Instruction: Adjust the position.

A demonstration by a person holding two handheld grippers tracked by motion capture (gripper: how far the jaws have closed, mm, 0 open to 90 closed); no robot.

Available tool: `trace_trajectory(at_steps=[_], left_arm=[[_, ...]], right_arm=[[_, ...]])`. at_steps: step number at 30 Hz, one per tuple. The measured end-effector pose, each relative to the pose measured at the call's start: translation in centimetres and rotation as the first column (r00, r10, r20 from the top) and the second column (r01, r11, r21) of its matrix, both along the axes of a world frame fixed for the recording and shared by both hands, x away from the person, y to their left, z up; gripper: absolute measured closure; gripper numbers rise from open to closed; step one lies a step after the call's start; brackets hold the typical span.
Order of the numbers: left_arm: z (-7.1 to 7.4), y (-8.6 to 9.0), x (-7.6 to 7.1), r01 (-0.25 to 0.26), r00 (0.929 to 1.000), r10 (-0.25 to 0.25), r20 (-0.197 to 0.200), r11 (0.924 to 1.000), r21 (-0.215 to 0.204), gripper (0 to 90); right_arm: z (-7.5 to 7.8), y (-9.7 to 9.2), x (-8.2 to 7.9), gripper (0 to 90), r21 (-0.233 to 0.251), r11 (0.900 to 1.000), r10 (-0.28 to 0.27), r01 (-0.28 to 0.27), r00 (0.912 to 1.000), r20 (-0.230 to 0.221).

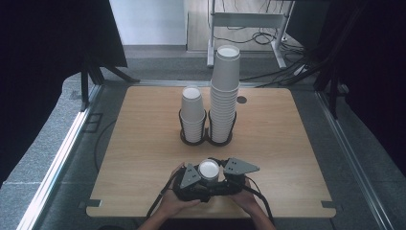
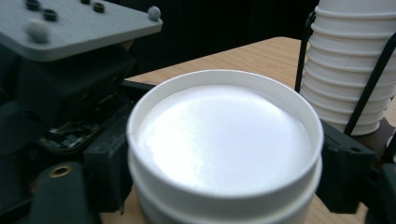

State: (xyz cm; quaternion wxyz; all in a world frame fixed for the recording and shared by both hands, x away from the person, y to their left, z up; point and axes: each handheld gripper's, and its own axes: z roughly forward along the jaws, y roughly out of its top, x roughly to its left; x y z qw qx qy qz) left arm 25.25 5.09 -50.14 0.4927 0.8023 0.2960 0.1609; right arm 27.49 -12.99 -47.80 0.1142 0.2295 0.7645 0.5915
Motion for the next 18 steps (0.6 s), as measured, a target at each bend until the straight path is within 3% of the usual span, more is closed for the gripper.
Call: trace_trajectory(at_steps=[8, 18], left_arm=[[-0.2, 0.0, 0.2, -0.009, 0.9998, 0.009, -0.019, 1.0000, -0.004, 13.9], [0.1, 0.2, 0.4, -0.004, 0.9990, 0.004, -0.044, 0.9999, -0.014, 7.6]], right_arm=[[0.0, 0.2, 0.1, 23.4, -0.032, 0.9995, -0.004, 0.004, 1.0000, -0.008], [0.4, -1.1, 0.6, 23.7, 0.079, 0.9968, -0.004, 0.009, 0.9982, -0.060]])
